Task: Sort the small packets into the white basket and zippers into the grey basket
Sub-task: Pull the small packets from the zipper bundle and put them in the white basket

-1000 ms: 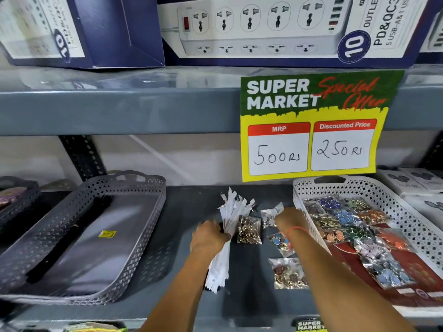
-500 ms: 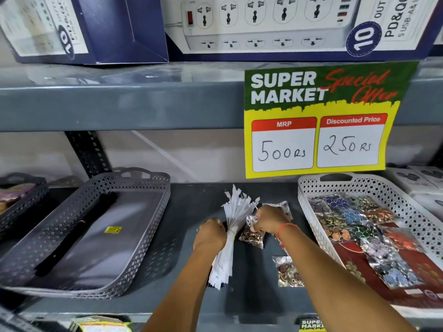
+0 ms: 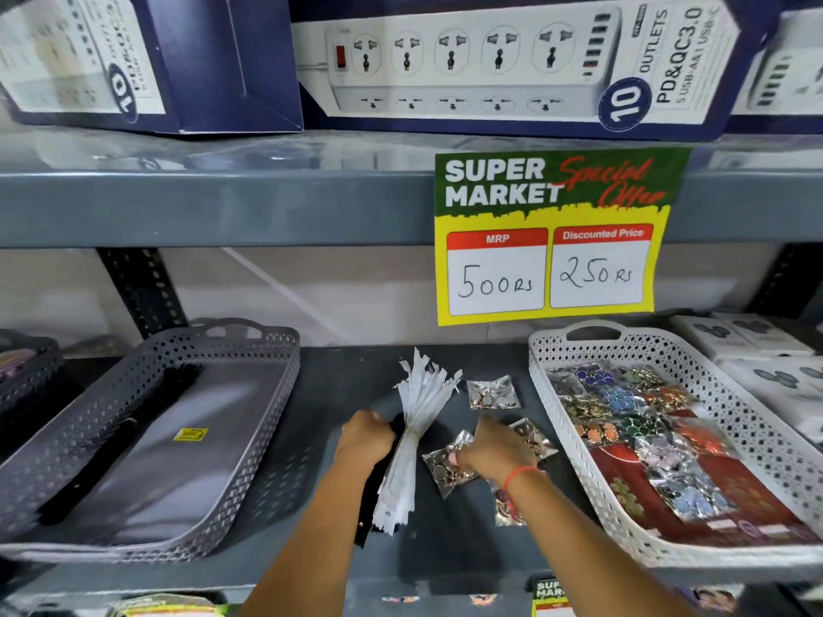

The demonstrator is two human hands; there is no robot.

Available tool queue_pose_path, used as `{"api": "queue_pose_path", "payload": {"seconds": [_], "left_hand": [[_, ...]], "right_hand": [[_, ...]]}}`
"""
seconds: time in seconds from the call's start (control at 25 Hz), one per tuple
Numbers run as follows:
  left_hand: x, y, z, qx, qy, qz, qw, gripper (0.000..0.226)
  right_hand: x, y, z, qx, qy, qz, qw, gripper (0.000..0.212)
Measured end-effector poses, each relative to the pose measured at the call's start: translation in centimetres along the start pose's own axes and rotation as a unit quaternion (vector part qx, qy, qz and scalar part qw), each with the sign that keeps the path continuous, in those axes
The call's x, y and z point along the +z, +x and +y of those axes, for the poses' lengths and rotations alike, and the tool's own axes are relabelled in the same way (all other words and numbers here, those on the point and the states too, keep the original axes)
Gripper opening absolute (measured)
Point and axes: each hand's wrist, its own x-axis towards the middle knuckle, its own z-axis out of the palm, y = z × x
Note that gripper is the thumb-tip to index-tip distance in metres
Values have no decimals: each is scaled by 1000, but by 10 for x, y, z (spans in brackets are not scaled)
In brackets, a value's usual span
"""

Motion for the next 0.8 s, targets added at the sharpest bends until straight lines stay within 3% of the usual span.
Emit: {"api": "queue_pose_path", "payload": {"seconds": [0.08, 0.16, 0.32, 0.44, 0.6, 0.8], "left_hand": [[-2, -2, 1, -5, -21, -24, 999, 15], [-5, -5, 1, -6, -7, -43, 999, 4], [-7, -10, 1, 2, 36, -44, 998, 8], [-4, -14, 1, -2, 52, -19, 998, 17], [-4, -17, -6, 2, 44, -4, 999, 10], [-27, -27, -19, 32, 51, 58, 996, 20]], "right_hand": [[1, -5, -1, -13, -127, 89, 988, 64], [-1, -7, -9, -52, -122, 124, 983, 58], [12, -8, -39, -88, 49, 52, 994, 43], [32, -7, -57, -69, 56, 13, 996, 43], [41, -2, -66, -38, 74, 9, 996, 37], [49, -9, -90, -79, 102, 22, 991, 29]]}}
